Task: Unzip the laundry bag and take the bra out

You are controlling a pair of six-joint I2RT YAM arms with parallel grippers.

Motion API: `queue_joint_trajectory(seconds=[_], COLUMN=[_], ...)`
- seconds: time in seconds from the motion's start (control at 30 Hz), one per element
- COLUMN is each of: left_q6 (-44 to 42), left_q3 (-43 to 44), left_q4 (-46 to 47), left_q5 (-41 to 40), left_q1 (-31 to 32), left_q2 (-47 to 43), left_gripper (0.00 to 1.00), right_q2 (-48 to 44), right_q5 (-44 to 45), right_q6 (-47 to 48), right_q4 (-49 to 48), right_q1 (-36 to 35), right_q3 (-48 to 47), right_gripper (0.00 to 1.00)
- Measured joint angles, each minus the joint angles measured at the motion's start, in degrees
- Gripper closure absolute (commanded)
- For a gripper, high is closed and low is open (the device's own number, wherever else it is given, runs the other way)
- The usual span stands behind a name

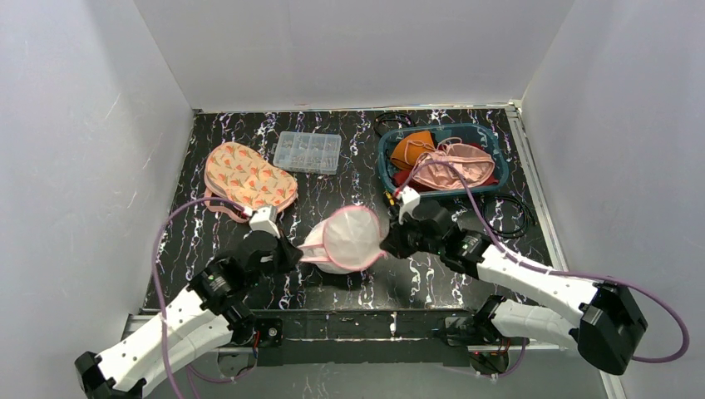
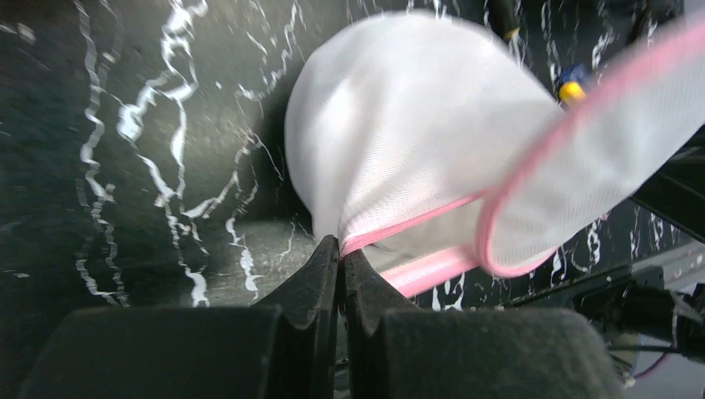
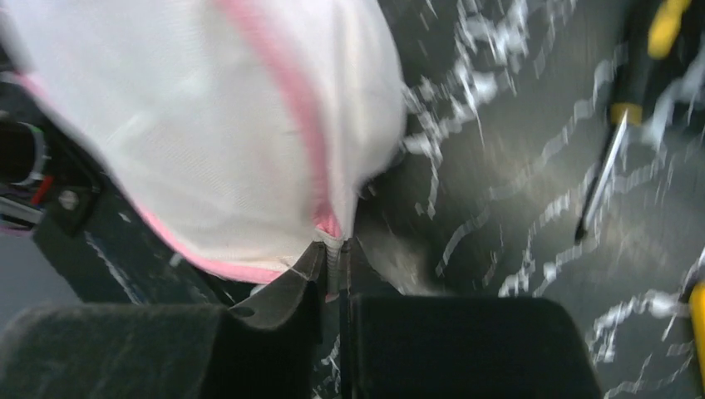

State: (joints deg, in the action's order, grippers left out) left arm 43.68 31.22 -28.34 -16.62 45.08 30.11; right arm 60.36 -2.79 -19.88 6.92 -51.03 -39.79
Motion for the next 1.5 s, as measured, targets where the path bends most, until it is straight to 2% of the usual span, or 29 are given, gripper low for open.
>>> queue_joint_trajectory(seconds=[0.1, 0.17, 0.33, 0.37, 0.57, 0.67, 0.77, 0.9, 1.13, 1.3, 1.43, 1.5], left_q6=[1.33, 1.79, 1.95, 1.95, 2.16, 2.69, 3.45, 4.42, 5.77, 6.32, 6.43, 6.29], left_q3=[-4.7, -6.27, -6.56, -6.56, -6.54, -6.51, -6.34, -6.19, -6.19, -6.19, -6.19, -6.21], left_q4=[3.78, 5.79, 7.67, 8.04, 9.18, 10.12, 10.64, 10.84, 10.19, 10.08, 9.9, 9.31], left_q5=[3.91, 5.44, 5.75, 5.9, 6.88, 7.58, 8.37, 8.96, 9.09, 9.11, 9.11, 8.85], left_q1=[0.11, 0.15, -0.02, -0.02, -0.02, -0.02, -0.02, -0.02, -0.02, -0.02, -0.02, -0.07], left_q2=[1.49, 2.27, 2.47, 2.47, 2.6, 3.19, 4.33, 4.5, 2.91, 2.1, 1.9, 1.9], left_gripper=[1.0, 1.0, 1.0, 1.0, 1.0, 1.0, 1.0, 1.0, 1.0, 1.0, 1.0, 1.0], right_q2=[-1.66, -3.04, -6.19, -6.58, -6.21, -2.54, 4.94, 14.08, 26.23, 29.83, 32.33, 33.99], right_q5=[1.18, 2.14, 6.6, 7.3, 10.38, 15.91, 23.26, 30.91, 43.71, 50.14, 53.77, 55.56], right_q6=[-4.5, -6.29, -7.41, -7.41, -6.62, -5.79, -3.87, -0.48, 5.81, 9.29, 11.26, 11.96], right_q4=[-0.68, -0.68, 1.86, 3.28, 11.19, 13.38, 14.58, 14.27, 12.44, 9.01, 6.8, 6.56], right_q1=[2.01, 2.25, 3.37, 3.39, 0.28, -7.8, -18.73, -25.94, -31.65, -33.94, -34.82, -34.99], right_q3=[7.58, 8.55, 6.78, 5.7, -5.55, -12.46, -19.63, -23.23, -24.2, -24.22, -25.2, -26.12], right_gripper=[0.71, 0.51, 0.25, 0.23, 0.2, 0.19, 0.18, 0.13, 0.11, 0.12, 0.16, 0.23])
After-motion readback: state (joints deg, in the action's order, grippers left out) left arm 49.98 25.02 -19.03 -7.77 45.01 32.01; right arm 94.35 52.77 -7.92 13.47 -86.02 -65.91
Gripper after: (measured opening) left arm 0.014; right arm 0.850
